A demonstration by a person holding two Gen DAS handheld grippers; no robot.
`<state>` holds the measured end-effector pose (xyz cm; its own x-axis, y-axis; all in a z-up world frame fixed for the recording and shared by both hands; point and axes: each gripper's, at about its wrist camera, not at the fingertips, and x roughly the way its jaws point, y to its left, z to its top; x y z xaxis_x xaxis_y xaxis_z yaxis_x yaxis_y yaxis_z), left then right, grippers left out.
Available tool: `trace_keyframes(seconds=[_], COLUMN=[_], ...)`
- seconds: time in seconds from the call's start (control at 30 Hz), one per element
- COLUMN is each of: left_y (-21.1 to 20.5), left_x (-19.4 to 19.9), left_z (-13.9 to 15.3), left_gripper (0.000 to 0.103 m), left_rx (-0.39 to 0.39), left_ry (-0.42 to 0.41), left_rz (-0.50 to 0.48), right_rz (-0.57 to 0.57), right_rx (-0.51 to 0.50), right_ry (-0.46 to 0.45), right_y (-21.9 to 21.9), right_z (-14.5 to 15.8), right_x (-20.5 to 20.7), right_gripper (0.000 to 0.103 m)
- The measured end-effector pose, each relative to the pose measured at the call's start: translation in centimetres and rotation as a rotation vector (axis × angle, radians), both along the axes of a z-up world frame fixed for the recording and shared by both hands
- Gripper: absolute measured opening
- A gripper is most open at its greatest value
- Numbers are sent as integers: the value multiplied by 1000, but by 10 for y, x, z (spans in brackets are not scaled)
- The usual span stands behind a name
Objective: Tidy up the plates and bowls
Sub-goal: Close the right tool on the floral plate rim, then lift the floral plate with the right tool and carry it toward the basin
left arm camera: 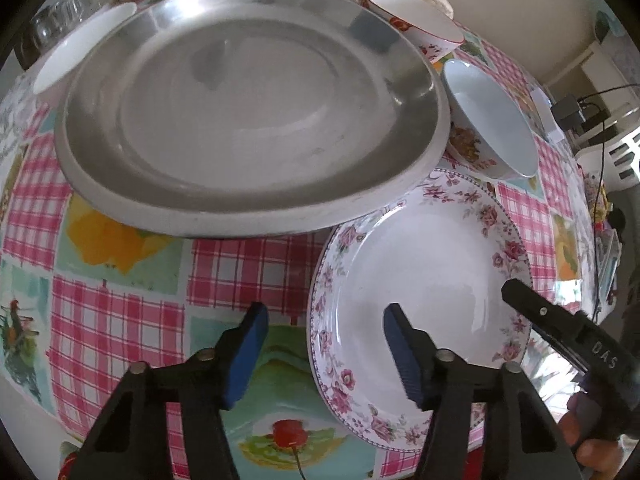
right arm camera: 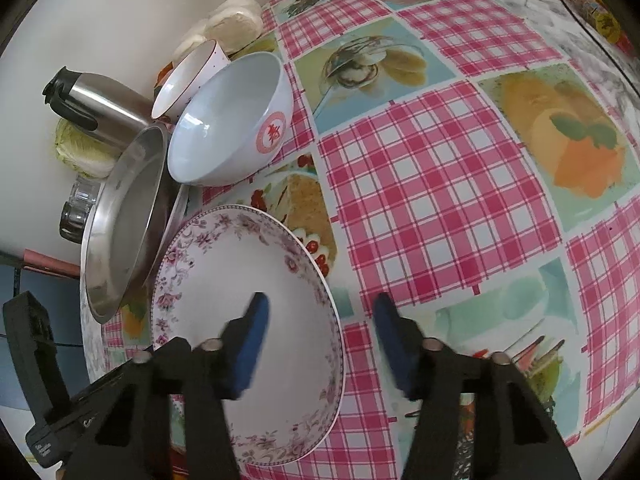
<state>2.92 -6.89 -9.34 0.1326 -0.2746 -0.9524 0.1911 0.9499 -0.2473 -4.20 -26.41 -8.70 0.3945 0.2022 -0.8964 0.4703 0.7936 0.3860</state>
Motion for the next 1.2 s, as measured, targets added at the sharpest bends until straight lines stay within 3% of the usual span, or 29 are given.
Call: trace_keyframes(seconds=[0.13, 0.2, 0.8, 0.97, 1.2], left_y=[6, 9, 4, 1, -5], left_x=[2, 4, 4, 5, 4], left_z=[-2, -2, -10, -13, -17], left_gripper=[52, 52, 51, 33, 32], left_rx=[-5, -9, -33, -71, -116], left_ry=[5, 5, -37, -3, 26], left_rz=[13, 13, 15, 2, -20], right_rz=[18, 28, 11, 7, -41], right_rx=[-4, -17, 13, 23, 86], right_ry=[15, 20, 13, 11, 1], right_y=[7, 8, -2, -4, -24], right_z=[-5, -7, -15, -14, -18], right_x=[1, -1, -7, -9, -17], right_gripper=[19, 16, 14, 14, 12])
